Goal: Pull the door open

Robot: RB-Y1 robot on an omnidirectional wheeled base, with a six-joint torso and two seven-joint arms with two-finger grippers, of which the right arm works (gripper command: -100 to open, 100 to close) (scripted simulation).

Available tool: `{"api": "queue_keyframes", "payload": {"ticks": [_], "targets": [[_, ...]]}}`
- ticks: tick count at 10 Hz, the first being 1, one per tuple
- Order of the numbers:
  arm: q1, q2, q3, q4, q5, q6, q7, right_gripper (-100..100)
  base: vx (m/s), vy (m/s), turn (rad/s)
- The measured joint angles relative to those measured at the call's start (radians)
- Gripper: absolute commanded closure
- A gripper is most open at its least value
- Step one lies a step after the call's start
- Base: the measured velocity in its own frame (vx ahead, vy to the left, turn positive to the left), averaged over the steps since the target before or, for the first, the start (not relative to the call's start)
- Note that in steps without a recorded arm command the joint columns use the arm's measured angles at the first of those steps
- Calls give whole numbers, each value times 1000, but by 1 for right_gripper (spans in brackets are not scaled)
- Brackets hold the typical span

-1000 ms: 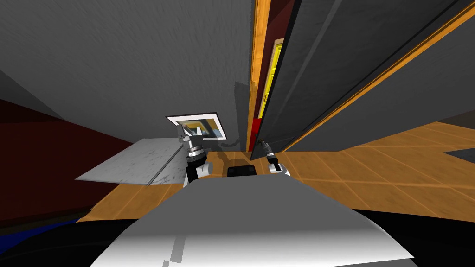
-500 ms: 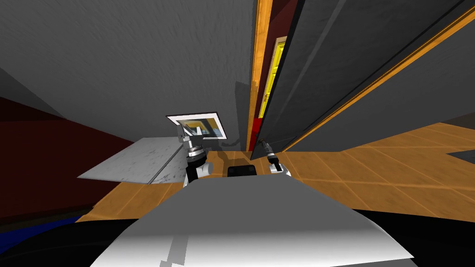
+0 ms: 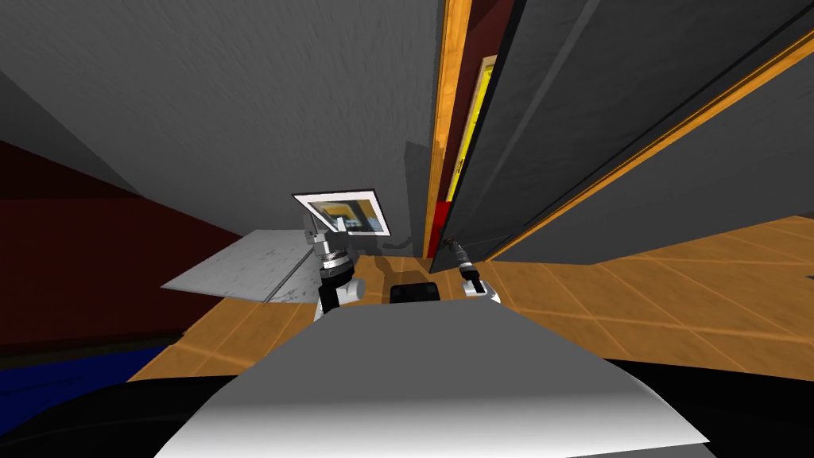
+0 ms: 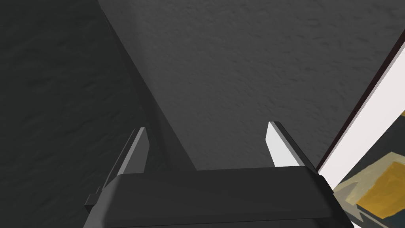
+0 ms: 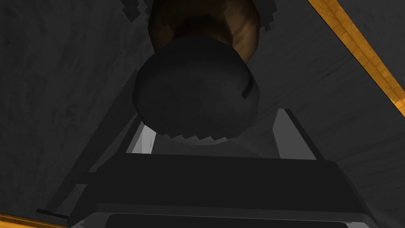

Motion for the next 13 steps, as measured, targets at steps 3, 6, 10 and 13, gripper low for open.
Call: {"api": "queue_keyframes", "payload": {"ticks": [3, 6, 10, 13], "targets": [[-5, -5, 14, 2, -42, -1, -70, 100, -64, -27, 76], [-9, -16, 25, 15, -77, -8, -131, 100, -32, -24, 62], [-4, -26, 36, 21, -108, -19, -186, 100, -31, -13, 31], [0, -27, 38, 7, -110, -4, -194, 100, 2, 5, -7]]}}
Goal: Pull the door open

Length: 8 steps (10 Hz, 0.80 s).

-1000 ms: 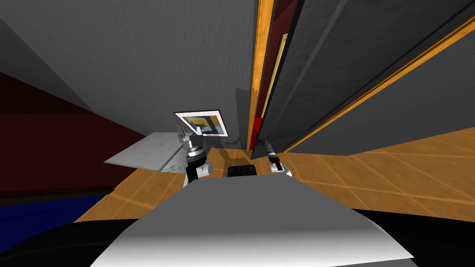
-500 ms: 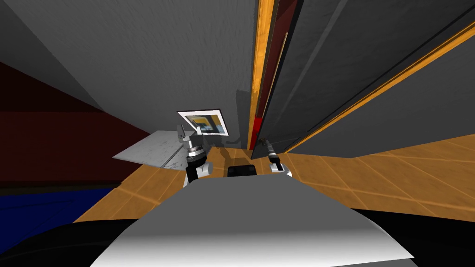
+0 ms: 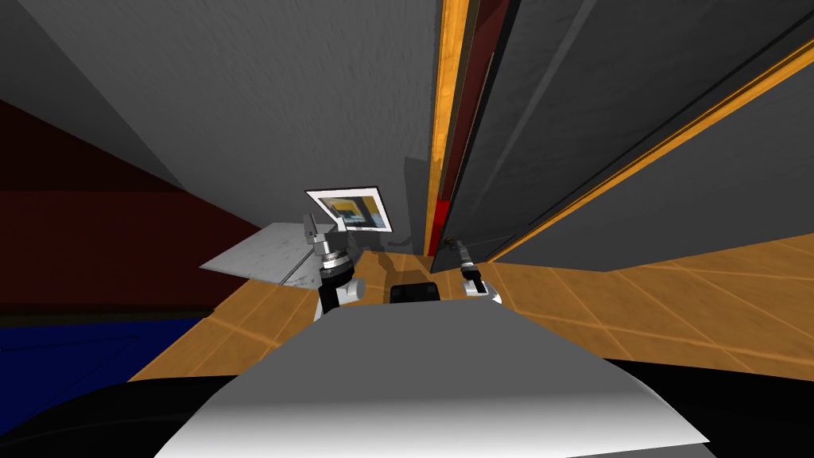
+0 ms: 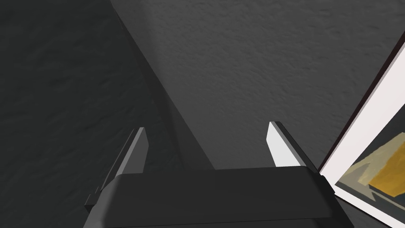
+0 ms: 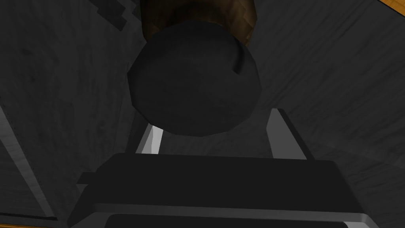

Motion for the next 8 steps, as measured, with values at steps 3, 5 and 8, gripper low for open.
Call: {"api": "queue_keyframes", "payload": {"ticks": [3, 5, 8], "targets": [[-21, 3, -4, 43, -1, -24, 7, 100, 6, -5, 3], [-2, 6, 0, 4, 1, 0, 7, 100, -14, -16, 14], [-5, -11, 0, 19, -33, 5, -48, 100, -63, -35, 83]]}}
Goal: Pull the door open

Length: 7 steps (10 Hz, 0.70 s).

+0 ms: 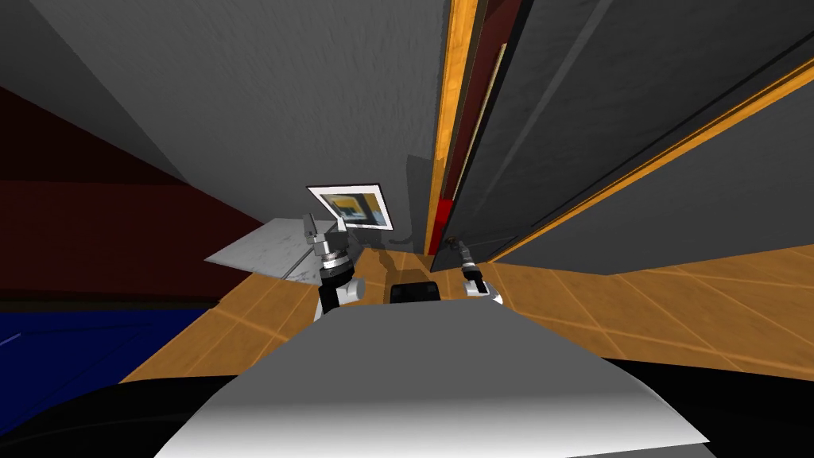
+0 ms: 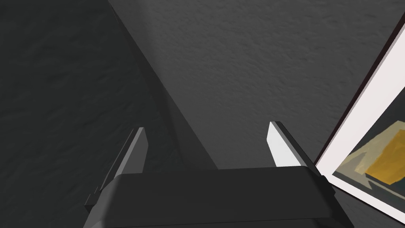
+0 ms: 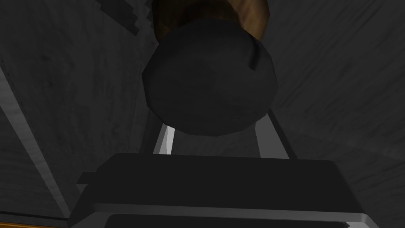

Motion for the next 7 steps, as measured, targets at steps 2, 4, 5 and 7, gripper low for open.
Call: {"api": "queue_keyframes", "payload": {"ticks": [2, 4, 5, 7], "targets": [[-3, -6, 9, 4, -24, -2, -45, 100, -68, -21, 81], [11, -14, 21, -14, -53, 2, -98, 100, -77, -24, 63], [22, -17, 25, -30, -60, 10, -118, 100, -63, -30, 87], [24, -19, 33, -41, -79, 22, -152, 100, -23, -24, 16]]}}
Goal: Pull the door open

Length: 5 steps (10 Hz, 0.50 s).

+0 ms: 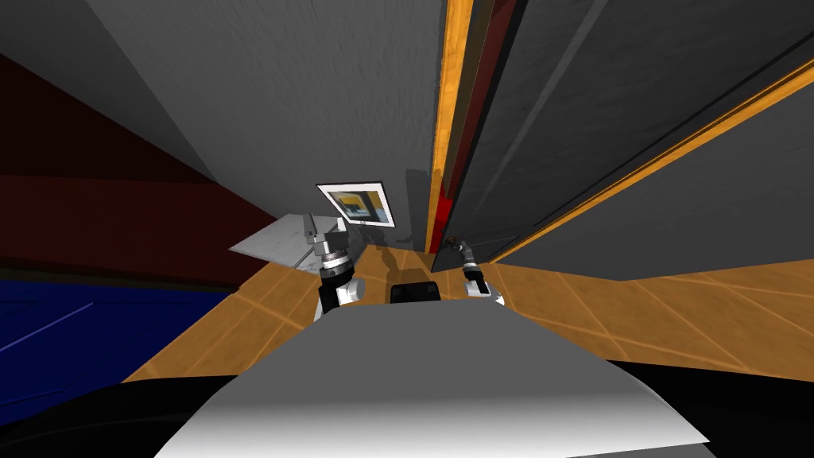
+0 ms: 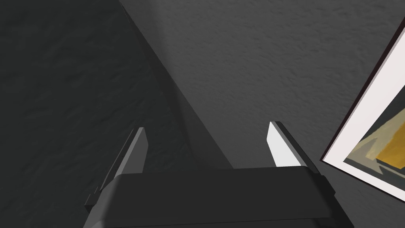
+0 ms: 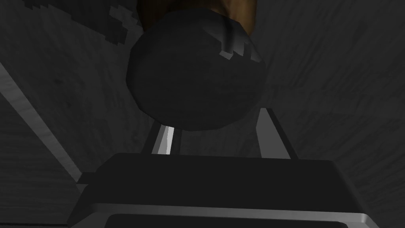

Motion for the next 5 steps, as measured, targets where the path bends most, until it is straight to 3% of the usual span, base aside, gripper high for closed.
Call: {"api": "queue_keyframes", "payload": {"ticks": [3, 4, 5], "targets": [[7, 2, 9, -4, -18, -4, -29, 100, -20, -18, 36], [-10, 2, 11, 33, -19, -20, -35, 100, -41, -7, 75], [-3, 2, 14, 22, -30, -19, -49, 100, -53, -18, 71]]}}
